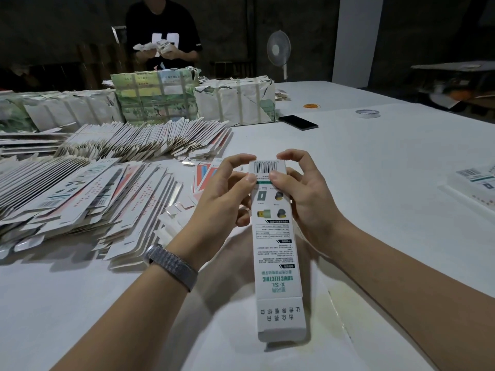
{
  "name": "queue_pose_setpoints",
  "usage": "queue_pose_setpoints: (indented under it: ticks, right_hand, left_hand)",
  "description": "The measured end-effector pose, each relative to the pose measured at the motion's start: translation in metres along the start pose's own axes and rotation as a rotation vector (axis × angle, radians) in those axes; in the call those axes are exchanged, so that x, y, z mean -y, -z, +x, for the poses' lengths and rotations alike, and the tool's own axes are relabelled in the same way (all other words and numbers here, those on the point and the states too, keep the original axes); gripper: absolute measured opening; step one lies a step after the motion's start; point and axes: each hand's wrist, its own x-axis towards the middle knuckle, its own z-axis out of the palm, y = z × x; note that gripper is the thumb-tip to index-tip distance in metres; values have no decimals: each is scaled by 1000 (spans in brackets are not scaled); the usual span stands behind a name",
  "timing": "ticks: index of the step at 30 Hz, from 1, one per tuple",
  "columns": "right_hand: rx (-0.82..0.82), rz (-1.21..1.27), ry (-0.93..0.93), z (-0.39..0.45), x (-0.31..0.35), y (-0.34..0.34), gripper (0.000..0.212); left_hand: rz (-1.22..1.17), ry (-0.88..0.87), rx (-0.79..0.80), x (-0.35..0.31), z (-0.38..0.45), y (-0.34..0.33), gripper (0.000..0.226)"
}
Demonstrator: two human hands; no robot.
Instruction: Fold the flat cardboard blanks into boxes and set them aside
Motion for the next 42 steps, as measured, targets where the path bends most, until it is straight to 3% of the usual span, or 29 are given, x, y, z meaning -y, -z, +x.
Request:
queue_pose_setpoints:
  ticks: [27,32,35,39,42]
  right_hand:
    - [-78,-91,20,3,1,1,16]
    - [-118,-299,24,5,-3,2,27]
    - [-126,-461,40,4,-3,3,47]
    - [-3,-528,-8,3,-2,0,65]
    - [-12,-588,-21,3,3,2,67]
  left_hand:
    - [-3,29,-78,2,2,-2,14]
    - [-53,-1,-132,6,5,1,12]
    - [-4,-18,-205,8,8,2,14]
    - [91,-25,-274,8,7,4,43]
    - [108,-45,-274,8,7,0,44]
